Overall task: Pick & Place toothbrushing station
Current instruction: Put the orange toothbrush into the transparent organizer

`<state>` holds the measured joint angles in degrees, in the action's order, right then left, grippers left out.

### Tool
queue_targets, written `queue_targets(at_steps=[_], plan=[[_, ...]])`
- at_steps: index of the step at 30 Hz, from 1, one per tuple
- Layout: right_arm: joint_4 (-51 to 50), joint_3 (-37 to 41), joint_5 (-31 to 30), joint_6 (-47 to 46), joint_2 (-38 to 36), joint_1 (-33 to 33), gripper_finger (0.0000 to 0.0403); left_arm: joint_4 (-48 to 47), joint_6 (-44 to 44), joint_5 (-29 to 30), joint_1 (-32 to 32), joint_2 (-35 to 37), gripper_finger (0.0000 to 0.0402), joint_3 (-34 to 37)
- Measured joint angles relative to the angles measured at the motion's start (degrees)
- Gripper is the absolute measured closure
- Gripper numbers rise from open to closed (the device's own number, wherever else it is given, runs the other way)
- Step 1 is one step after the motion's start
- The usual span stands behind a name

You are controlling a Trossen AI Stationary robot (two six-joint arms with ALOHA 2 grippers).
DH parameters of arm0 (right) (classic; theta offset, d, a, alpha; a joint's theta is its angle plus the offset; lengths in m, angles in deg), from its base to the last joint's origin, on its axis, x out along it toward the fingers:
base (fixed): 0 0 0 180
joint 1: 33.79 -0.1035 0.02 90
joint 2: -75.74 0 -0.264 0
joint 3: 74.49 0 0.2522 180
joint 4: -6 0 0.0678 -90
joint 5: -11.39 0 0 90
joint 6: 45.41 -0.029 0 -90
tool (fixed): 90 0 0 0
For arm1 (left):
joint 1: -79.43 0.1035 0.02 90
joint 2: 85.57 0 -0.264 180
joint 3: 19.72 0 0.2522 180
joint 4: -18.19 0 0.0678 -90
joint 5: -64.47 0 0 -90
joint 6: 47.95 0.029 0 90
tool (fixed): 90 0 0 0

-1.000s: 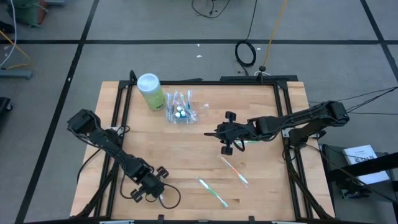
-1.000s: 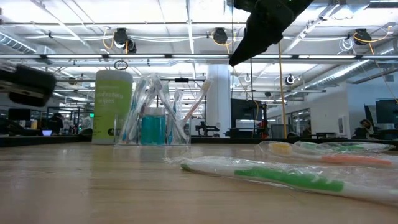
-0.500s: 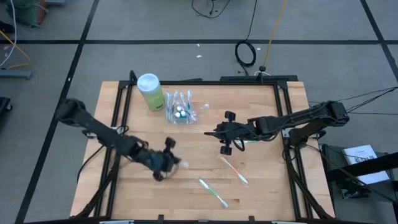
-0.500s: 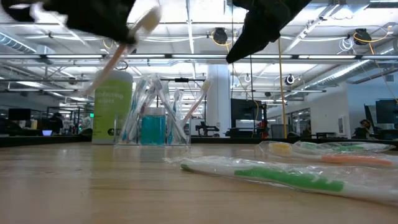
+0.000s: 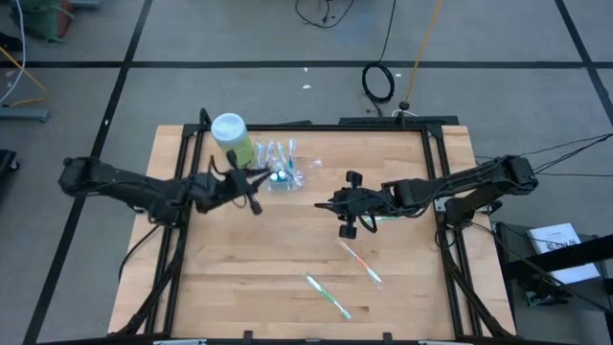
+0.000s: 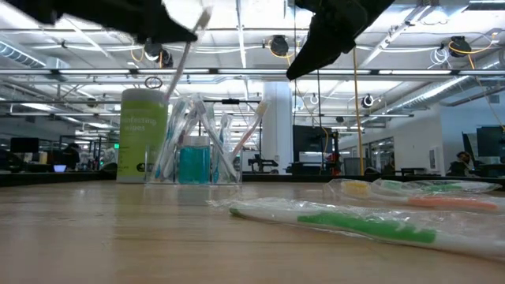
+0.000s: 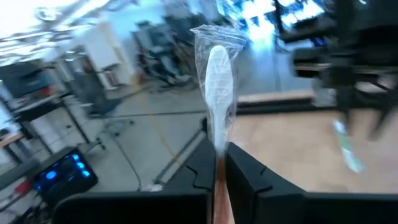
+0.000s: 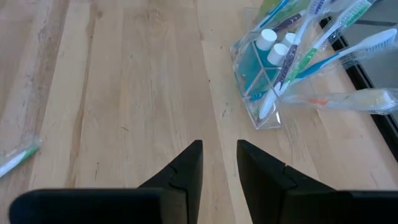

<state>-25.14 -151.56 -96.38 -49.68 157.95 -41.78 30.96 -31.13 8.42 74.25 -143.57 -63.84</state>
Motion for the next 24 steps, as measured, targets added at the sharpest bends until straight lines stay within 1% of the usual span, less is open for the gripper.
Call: queue_targets(at_steps=[3, 5, 8, 10, 13, 17, 19, 24], plan=[[0.05, 0.00, -0.03, 0.00, 0.00, 0.00, 0.0314, 14.81, -0.74, -0.98, 4.36, -0.13, 0.0393, 8.43], [0.36, 0.00, -0.03, 0.00, 0.00, 0.04, 0.0314, 23.66, -1.84, -1.15, 6.46, -1.48, 0.0396, 13.04], [0.76, 0.00, -0.07, 0.00, 0.00, 0.08, 0.0314, 32.24, -2.97, -1.15, 8.56, -3.37, 0.0390, 19.15], [0.91, 0.00, -0.08, 0.00, 0.00, 0.09, 0.0314, 37.47, -3.04, -1.24, 9.47, -4.56, 0.0383, 21.59], [0.90, 0.00, -0.10, 0.00, 0.00, 0.07, 0.0314, 40.59, -3.39, -1.33, 10.51, -6.46, 0.0381, 23.99], [0.91, 0.00, -0.10, 0.00, 0.00, 0.09, 0.0314, 41.12, -3.46, -1.48, 11.72, -8.62, 0.0395, 24.03], [0.87, 0.00, -0.10, 0.00, 0.00, 0.09, 0.0314, 41.20, -4.24, -1.52, 12.09, -10.14, 0.0395, 24.01], [0.87, 0.00, -0.10, 0.00, 0.00, 0.09, 0.0314, 40.95, -7.65, -1.06, 12.29, -13.38, 0.0373, 23.99]])
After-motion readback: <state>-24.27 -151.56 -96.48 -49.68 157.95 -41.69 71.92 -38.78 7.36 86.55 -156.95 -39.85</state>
